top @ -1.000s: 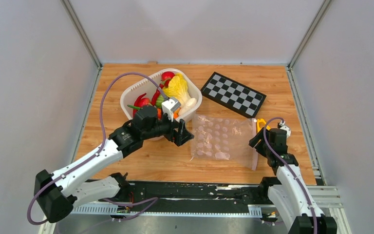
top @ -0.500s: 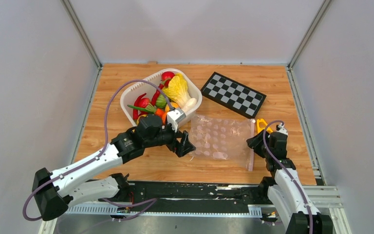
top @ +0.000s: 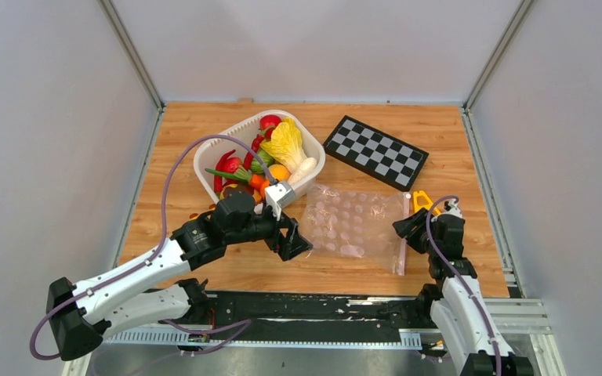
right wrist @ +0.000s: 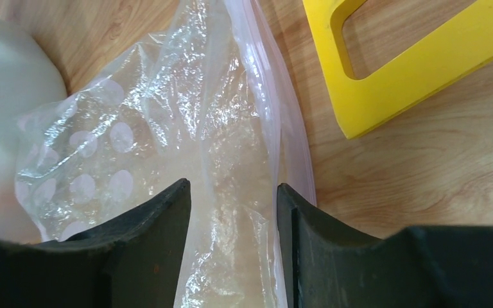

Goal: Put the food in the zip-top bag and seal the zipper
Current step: Pick up the zipper food storage bag at the center of the board.

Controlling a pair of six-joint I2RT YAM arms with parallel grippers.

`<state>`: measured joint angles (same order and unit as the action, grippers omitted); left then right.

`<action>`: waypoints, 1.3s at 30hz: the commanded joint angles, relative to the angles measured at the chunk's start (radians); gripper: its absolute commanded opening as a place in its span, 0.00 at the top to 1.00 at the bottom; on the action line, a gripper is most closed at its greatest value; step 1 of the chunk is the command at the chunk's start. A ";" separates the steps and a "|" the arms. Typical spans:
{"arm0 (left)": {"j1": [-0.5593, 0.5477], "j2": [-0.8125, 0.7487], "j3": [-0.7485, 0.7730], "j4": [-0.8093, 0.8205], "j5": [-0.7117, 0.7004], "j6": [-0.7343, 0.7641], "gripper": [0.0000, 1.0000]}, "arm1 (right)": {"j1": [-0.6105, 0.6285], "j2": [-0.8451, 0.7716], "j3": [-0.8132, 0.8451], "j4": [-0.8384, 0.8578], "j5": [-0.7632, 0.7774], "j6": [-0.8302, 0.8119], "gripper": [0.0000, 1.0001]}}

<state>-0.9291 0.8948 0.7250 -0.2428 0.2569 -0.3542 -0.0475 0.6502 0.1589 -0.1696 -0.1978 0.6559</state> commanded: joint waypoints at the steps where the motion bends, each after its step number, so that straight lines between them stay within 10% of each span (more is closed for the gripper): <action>1: -0.012 -0.024 -0.017 0.018 0.007 -0.010 0.02 | -0.006 -0.064 -0.008 -0.013 -0.058 0.043 0.51; 20: -0.019 0.014 -0.027 0.050 -0.026 -0.002 0.04 | -0.006 0.037 -0.063 0.221 -0.152 0.052 0.99; 39: -0.258 0.260 0.123 0.174 -0.248 -0.002 0.06 | -0.006 -0.342 0.055 -0.036 -0.280 0.043 1.00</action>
<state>-1.1278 1.1057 0.7513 -0.1867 0.1062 -0.3515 -0.0494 0.4000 0.1188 -0.1127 -0.3817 0.7097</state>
